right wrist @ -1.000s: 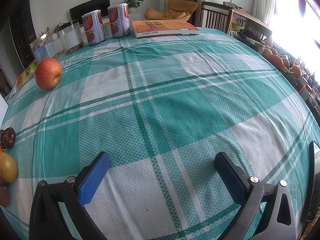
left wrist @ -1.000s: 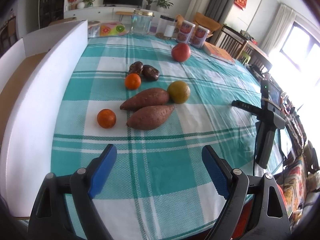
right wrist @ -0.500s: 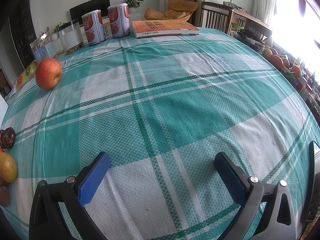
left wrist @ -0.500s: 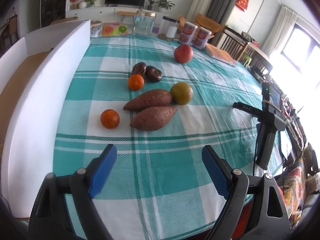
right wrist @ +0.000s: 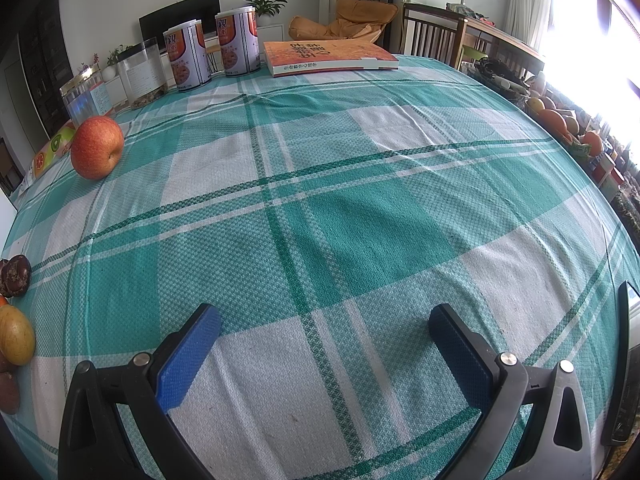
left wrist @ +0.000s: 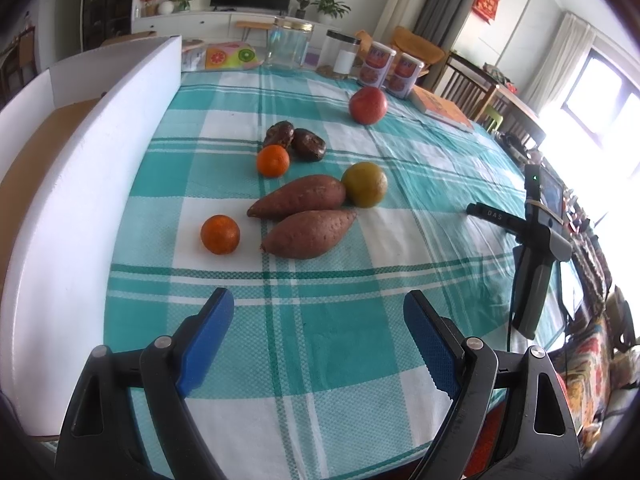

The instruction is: Organize fruits

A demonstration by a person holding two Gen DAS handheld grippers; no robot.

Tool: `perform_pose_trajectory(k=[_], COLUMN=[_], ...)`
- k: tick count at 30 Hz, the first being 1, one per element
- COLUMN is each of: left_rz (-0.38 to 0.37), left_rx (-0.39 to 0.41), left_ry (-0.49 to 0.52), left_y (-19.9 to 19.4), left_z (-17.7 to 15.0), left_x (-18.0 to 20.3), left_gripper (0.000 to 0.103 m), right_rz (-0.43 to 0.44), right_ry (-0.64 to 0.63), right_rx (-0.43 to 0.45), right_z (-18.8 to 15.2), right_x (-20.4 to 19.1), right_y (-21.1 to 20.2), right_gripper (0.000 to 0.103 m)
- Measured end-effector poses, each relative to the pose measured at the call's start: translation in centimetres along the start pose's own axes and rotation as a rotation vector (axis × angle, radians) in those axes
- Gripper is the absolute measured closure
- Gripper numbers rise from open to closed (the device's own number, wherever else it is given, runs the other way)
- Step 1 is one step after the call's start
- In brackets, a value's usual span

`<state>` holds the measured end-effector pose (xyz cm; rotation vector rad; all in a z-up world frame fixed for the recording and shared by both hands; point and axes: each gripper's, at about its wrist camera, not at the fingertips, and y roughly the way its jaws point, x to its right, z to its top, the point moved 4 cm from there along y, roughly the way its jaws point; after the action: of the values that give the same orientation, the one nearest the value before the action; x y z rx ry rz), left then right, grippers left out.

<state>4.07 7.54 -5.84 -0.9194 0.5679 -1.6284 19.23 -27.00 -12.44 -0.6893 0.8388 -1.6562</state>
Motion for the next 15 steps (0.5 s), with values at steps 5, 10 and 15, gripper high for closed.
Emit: perform_pose_trajectory(k=[5,10,15], left_rz=[0.0,0.002,-0.005], left_rx=[0.001,0.009,-0.011], left_ry=[-0.007,-0.021,-0.03], left_y=[0.0,-0.1,0.3], left_z=[0.0,-0.1,-0.3], left_x=[-0.2,-0.9,-1.5], left_gripper=[0.015,0.015,0.015], right_rz=[0.0,0.0,0.0], right_ry=[0.0,0.0,0.0], right_rx=[0.0,0.0,0.0], right_z=[0.0,0.0,0.0], right_x=[0.0,0.0,0.0], right_y=[0.0,0.0,0.0], right_gripper=[0.0,0.0,0.0])
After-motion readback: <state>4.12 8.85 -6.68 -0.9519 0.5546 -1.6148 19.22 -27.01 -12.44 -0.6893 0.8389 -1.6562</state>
